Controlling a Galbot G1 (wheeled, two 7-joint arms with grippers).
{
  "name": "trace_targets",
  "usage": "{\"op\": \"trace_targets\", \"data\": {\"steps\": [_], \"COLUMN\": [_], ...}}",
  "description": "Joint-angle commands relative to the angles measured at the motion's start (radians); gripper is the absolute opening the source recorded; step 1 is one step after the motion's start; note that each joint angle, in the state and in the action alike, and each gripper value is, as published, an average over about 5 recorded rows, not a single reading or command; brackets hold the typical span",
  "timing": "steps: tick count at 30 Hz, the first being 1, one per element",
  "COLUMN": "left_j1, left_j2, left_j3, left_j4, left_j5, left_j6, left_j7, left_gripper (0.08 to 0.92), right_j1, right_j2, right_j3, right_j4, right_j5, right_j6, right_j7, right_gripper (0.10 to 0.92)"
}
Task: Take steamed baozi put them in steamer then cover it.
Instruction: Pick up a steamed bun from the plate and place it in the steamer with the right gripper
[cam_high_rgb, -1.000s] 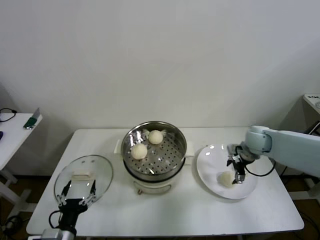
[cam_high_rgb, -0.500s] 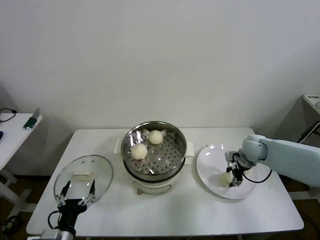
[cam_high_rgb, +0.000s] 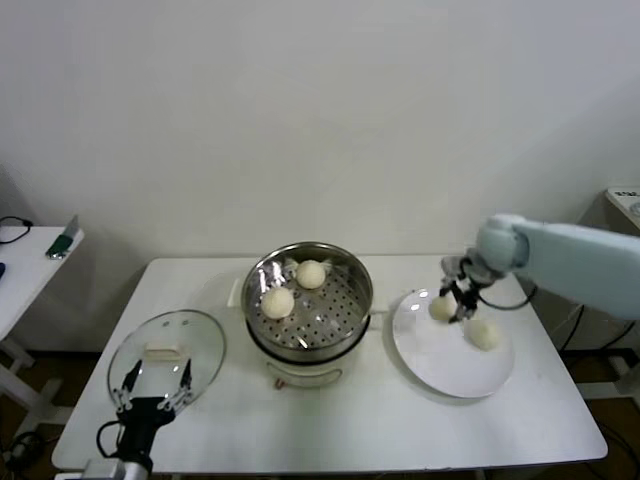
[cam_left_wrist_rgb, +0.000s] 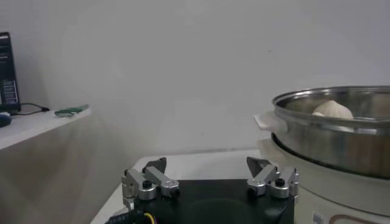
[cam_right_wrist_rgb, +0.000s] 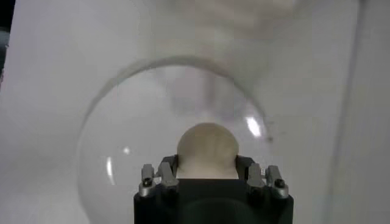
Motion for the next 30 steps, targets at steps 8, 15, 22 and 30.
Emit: {"op": "trace_targets", "data": {"steps": [8, 15, 22, 30], "left_j1": [-0.008, -0.002, -0.003, 0.0], "left_j2": [0.0, 0.005, 0.001, 0.002], "left_j3": [0.003, -0.006, -0.007, -0.012], "left_j4": [-0.001, 0.001, -0.002, 0.002], "left_j5": [0.004, -0.007, -0.011, -0.011], "left_j6": [0.001, -0.005, -0.005, -0.007], "left_j7": [0.002, 0.0, -0.001, -0.001], "left_gripper": [0.823, 0.823, 0.823, 0.823], "right_j1": [0.309, 0.146, 0.042, -0.011], "right_j2": [0.431, 0.482, 0.493, 0.494], "right_j3": [0.04, -0.003, -0.012, -0.023], "right_j4": [0.344, 0.335, 0.288, 0.244], "right_j5": [-0.076, -0.218, -0.297, -0.365], "right_j6": [0.351, 0.349, 0.332, 0.331], "right_j7": [0.0, 0.041, 0.062, 0.075], "right_gripper": [0.686, 0.663, 0.662, 0.662]}}
